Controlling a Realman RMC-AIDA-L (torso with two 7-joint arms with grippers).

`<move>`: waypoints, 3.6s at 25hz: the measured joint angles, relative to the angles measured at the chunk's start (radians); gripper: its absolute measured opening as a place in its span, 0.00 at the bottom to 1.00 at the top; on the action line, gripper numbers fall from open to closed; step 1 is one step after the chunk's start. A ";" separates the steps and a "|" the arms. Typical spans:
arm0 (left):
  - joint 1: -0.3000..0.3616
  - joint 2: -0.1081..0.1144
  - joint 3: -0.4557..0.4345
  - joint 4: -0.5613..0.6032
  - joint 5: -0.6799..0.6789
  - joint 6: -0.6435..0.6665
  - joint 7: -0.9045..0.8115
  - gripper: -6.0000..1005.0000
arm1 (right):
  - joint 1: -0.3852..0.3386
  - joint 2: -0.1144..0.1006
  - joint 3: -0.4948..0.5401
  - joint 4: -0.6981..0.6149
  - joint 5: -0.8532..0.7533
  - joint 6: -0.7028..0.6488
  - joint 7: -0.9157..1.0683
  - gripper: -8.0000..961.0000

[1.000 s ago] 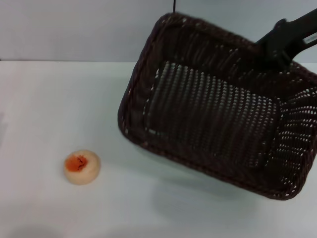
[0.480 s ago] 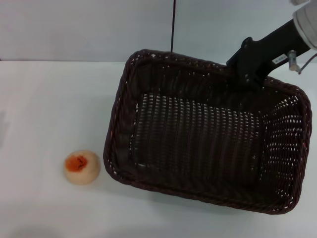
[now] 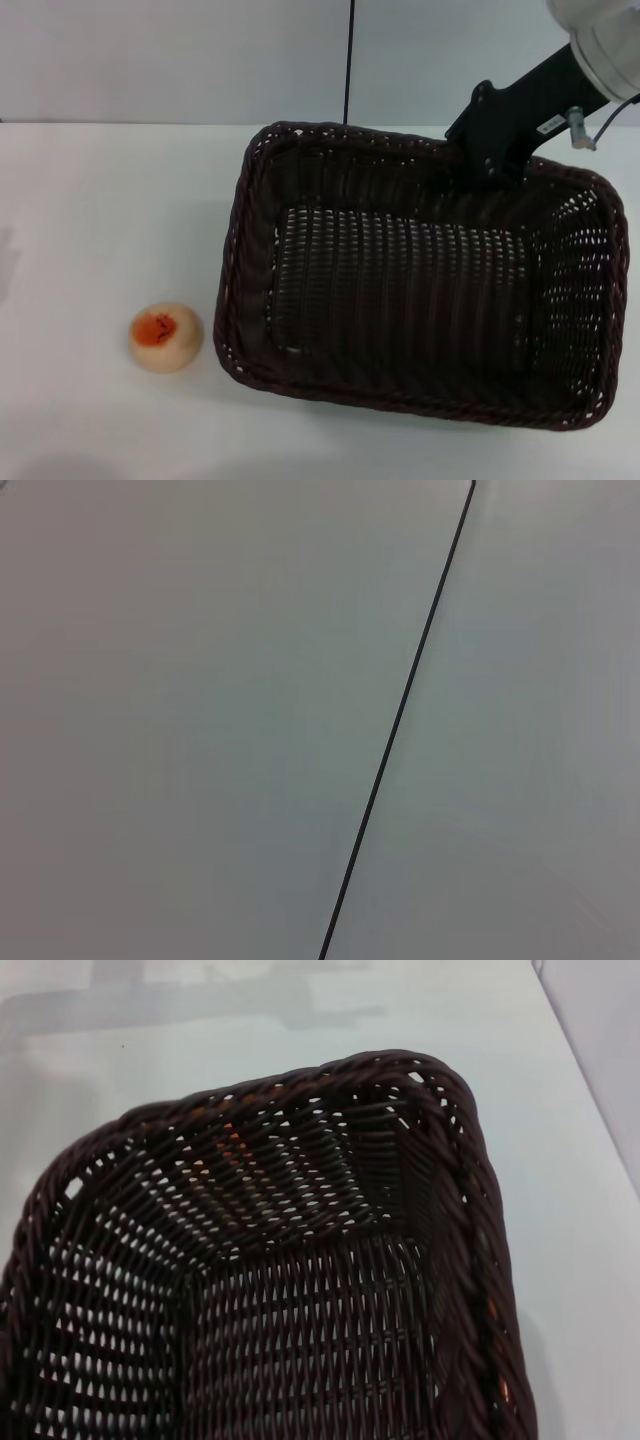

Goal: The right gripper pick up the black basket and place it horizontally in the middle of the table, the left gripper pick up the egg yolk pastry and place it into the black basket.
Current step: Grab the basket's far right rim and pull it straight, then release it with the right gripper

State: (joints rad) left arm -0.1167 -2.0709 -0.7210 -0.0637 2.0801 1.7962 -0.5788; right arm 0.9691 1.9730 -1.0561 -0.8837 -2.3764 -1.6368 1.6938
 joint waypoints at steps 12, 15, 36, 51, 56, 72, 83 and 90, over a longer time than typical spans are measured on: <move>0.018 0.000 0.011 -0.005 0.000 0.000 -0.001 0.83 | 0.027 -0.049 0.114 -0.018 0.011 -0.168 -0.057 0.16; 0.019 0.000 0.011 -0.008 0.000 0.000 -0.001 0.83 | 0.037 -0.064 0.129 -0.023 0.012 -0.208 -0.057 0.16; 0.029 0.000 0.025 -0.028 0.000 -0.014 -0.001 0.83 | 0.124 -0.045 0.045 0.067 -0.076 -0.105 -0.065 0.18; 0.036 -0.002 0.063 -0.043 0.000 -0.038 -0.001 0.83 | 0.134 -0.001 0.041 0.106 -0.077 0.013 -0.081 0.20; 0.046 -0.002 0.065 -0.055 0.000 -0.038 -0.001 0.83 | 0.140 0.010 0.020 0.120 -0.078 0.051 -0.083 0.20; 0.070 -0.002 0.086 -0.067 0.000 -0.035 -0.001 0.83 | 0.143 0.052 -0.007 0.147 -0.078 0.146 -0.134 0.22; 0.085 -0.002 0.102 -0.080 0.000 -0.035 -0.001 0.83 | 0.142 0.061 -0.010 0.143 -0.088 0.181 -0.107 0.34; 0.088 -0.001 0.104 -0.079 0.000 -0.033 -0.001 0.83 | 0.106 0.057 0.015 0.091 -0.083 0.199 -0.089 0.56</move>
State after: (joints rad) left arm -0.0290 -2.0720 -0.6172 -0.1428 2.0800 1.7627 -0.5799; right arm 1.0755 2.0300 -1.0408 -0.7927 -2.4595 -1.4380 1.6049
